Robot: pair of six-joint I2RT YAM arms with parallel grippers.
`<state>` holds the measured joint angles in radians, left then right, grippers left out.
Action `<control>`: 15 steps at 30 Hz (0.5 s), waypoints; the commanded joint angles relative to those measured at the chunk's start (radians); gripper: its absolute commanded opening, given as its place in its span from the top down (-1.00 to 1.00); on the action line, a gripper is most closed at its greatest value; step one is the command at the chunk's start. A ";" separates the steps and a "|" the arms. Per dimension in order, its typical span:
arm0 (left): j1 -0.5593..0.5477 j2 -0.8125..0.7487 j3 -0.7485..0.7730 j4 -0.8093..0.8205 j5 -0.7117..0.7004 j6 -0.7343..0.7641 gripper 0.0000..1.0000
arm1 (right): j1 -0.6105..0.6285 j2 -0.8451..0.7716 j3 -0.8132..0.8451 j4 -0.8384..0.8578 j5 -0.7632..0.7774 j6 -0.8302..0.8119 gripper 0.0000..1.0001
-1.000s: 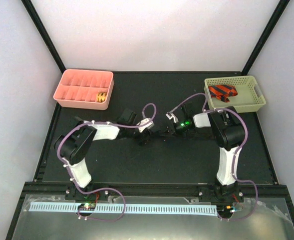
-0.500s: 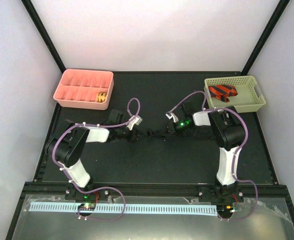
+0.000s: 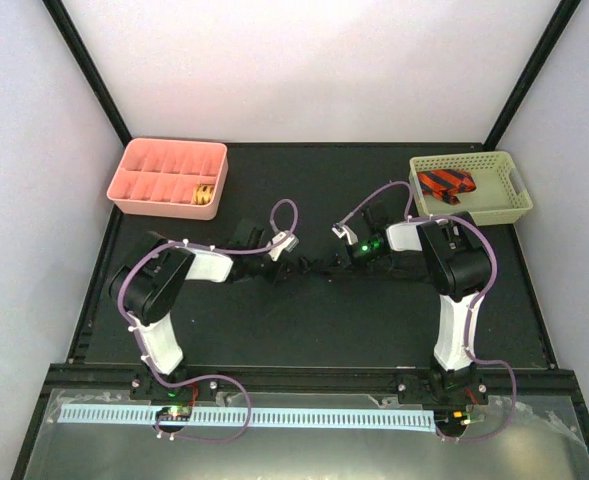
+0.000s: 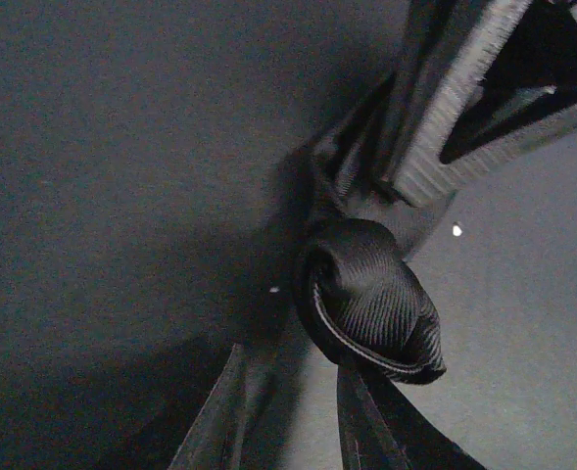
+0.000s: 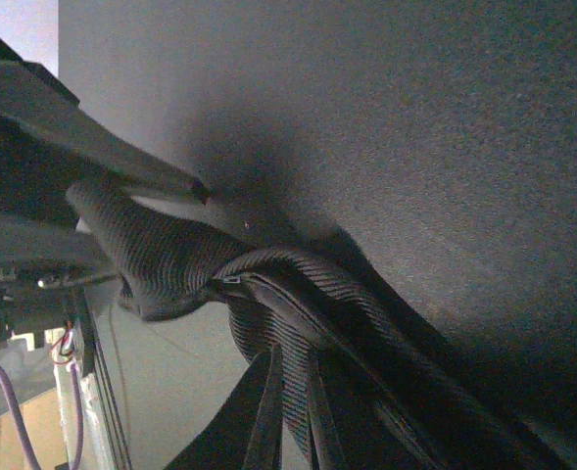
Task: Roll the ties
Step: Roll the tie at the center of the board.
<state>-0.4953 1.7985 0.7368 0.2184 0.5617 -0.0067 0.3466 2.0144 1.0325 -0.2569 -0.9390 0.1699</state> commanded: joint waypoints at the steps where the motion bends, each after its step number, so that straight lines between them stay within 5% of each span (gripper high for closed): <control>1: -0.052 -0.019 0.023 0.031 0.038 0.033 0.41 | -0.001 0.026 0.007 -0.028 0.068 -0.024 0.76; 15: -0.107 -0.003 0.138 0.036 0.039 0.044 0.41 | -0.003 0.006 0.002 -0.038 0.042 -0.035 0.77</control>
<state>-0.5976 1.7737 0.8207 0.2367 0.5720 0.0181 0.3466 2.0144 1.0355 -0.2653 -0.9375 0.1574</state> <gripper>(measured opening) 0.298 0.115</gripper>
